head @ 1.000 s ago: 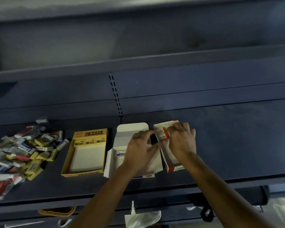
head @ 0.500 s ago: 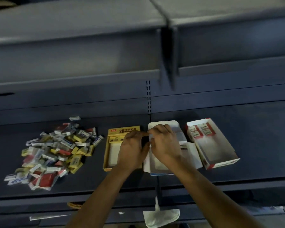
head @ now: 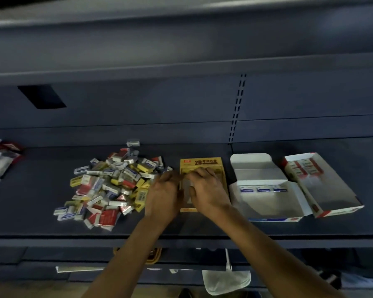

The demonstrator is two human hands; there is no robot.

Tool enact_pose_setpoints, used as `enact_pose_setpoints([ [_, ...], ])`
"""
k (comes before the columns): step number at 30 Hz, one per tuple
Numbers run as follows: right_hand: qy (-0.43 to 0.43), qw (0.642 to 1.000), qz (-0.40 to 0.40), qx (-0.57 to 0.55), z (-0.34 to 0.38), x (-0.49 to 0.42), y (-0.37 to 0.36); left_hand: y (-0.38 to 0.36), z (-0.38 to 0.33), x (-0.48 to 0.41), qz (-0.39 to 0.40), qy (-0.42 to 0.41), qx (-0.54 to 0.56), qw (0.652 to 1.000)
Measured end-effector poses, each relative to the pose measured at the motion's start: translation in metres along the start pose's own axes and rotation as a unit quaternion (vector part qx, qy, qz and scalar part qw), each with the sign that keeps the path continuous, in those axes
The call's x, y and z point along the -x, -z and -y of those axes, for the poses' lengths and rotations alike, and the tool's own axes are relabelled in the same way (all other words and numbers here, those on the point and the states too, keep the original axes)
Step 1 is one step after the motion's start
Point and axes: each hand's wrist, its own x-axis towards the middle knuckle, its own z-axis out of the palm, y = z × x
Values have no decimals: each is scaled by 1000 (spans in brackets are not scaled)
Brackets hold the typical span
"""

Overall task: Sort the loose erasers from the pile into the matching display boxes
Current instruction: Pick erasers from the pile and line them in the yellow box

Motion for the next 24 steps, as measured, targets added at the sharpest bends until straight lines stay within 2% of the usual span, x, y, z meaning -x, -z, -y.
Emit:
enact_pose_setpoints([
  [3, 2, 1000, 22, -8, 18, -6, -11, 12, 23, 10, -2, 31, -43, 999],
  [9, 21, 999, 38, -21, 48, -19, -31, 26, 53, 30, 63, 125, -144, 980],
  [15, 60, 995, 71, -23, 60, -36, -45, 26, 60, 37, 48, 85, -189, 977],
  [19, 58, 994, 84, 25, 66, -44, -52, 26, 67, 37, 46, 83, -154, 983],
  [24, 52, 997, 47, 39, 68, -45, -63, 26, 78, 36, 7, 47, -95, 994],
])
